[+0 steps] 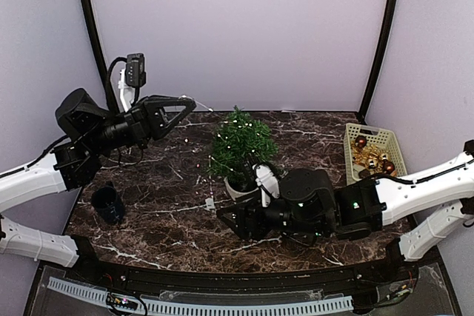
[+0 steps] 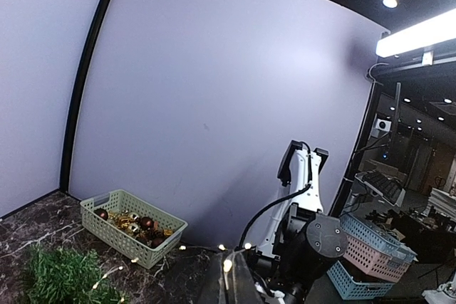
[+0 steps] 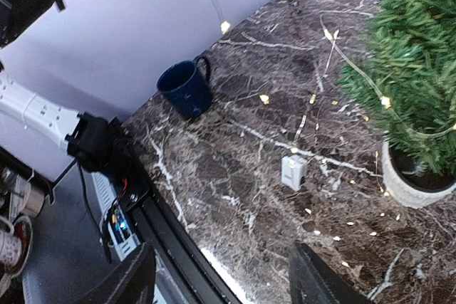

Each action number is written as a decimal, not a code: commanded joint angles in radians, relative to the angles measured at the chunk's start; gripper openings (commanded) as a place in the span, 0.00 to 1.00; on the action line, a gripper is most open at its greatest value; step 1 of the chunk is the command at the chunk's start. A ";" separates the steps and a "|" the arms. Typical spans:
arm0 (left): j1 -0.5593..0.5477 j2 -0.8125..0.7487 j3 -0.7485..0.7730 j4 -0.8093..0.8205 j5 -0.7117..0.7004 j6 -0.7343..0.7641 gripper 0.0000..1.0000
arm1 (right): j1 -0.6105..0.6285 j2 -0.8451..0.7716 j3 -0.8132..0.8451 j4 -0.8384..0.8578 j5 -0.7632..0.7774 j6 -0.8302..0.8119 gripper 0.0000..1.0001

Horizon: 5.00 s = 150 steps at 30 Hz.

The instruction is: Decorate the small christmas tree

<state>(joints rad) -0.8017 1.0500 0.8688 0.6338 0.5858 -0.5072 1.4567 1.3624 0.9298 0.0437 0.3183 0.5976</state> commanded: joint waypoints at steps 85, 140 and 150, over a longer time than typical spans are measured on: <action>-0.003 -0.053 0.377 -0.524 0.157 0.011 0.00 | -0.034 0.601 0.060 0.693 0.200 -0.291 0.66; 0.013 -0.047 0.297 -0.708 -0.258 0.161 0.00 | -0.477 -0.283 -0.006 -0.315 0.480 -0.113 0.00; 0.022 0.141 0.315 -0.556 -0.235 0.061 0.00 | -0.810 -0.087 -0.017 -0.357 0.129 -0.086 0.00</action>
<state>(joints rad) -0.7879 1.1423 1.1790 -0.0132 0.3305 -0.3969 0.7193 1.2324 0.9394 -0.3138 0.6521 0.4984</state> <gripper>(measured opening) 0.018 0.012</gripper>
